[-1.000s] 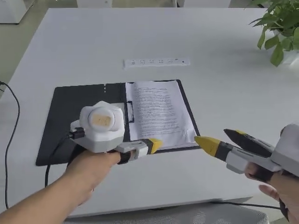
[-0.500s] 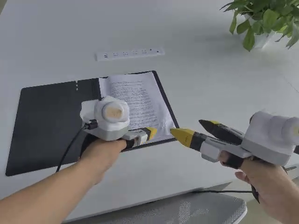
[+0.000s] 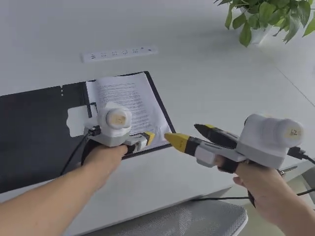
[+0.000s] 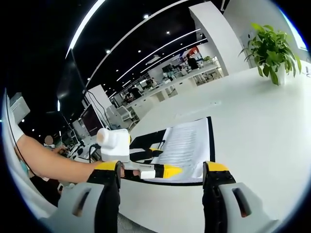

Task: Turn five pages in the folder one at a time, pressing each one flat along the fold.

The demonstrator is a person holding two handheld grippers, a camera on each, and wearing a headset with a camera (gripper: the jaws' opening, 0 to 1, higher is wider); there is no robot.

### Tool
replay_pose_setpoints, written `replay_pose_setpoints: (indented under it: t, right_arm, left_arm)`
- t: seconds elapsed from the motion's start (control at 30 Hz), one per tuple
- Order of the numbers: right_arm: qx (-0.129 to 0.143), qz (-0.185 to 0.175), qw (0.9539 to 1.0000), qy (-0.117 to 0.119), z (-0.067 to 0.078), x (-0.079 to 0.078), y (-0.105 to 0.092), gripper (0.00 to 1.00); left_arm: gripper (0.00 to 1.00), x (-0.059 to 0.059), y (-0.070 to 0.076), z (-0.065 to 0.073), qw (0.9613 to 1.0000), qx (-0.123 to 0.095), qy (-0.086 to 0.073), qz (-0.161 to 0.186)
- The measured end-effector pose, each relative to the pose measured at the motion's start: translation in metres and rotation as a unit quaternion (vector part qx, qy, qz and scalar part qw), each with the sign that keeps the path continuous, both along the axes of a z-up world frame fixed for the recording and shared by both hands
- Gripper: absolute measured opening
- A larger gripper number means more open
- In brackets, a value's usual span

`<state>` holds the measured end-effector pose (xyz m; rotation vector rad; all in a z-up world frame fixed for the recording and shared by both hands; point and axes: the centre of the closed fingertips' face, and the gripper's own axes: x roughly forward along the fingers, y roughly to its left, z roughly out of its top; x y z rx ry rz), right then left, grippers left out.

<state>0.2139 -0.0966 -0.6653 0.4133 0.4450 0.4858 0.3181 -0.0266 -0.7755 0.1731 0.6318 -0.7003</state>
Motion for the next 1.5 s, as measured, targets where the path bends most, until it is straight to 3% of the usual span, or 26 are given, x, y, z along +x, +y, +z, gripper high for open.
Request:
replay_pose_setpoints:
  t: [0.27, 0.33, 0.43, 0.5, 1.1, 1.2, 1.37, 1.5]
  right_arm:
    - [0.007, -0.003, 0.9999, 0.008, -0.010, 0.007, 0.002, 0.66]
    - [0.006, -0.003, 0.9999, 0.008, -0.013, 0.009, 0.002, 0.66]
    - [0.009, -0.006, 0.9999, 0.012, -0.017, 0.011, 0.003, 0.66]
    - [0.012, -0.008, 0.9998, 0.013, -0.018, 0.012, 0.002, 0.66]
    - [-0.001, -0.023, 0.9986, 0.048, -0.062, 0.037, -0.002, 0.54]
    - [-0.001, -0.026, 0.9983, 0.052, -0.068, 0.041, -0.003, 0.53]
    - [-0.007, -0.029, 0.9977, 0.061, -0.075, 0.046, -0.005, 0.52]
    - [-0.009, -0.030, 0.9974, 0.064, -0.079, 0.048, -0.006, 0.51]
  left_arm:
    - [0.69, 0.008, -0.013, -0.012, 0.9995, 0.016, -0.022, -0.017]
    - [0.68, 0.007, -0.015, -0.018, 0.9995, 0.022, -0.016, -0.019]
    - [0.65, 0.003, -0.011, -0.032, 0.9987, 0.046, -0.004, -0.022]
    - [0.64, 0.004, -0.011, -0.032, 0.9984, 0.049, -0.014, -0.025]
    - [0.48, 0.001, -0.015, -0.032, 0.9989, 0.029, -0.016, -0.034]
    - [0.40, 0.000, -0.017, -0.032, 0.9988, 0.028, -0.015, -0.038]
    - [0.36, -0.001, -0.018, -0.032, 0.9988, 0.024, -0.016, -0.039]
    - [0.22, 0.004, -0.012, -0.031, 0.9985, 0.033, -0.021, -0.039]
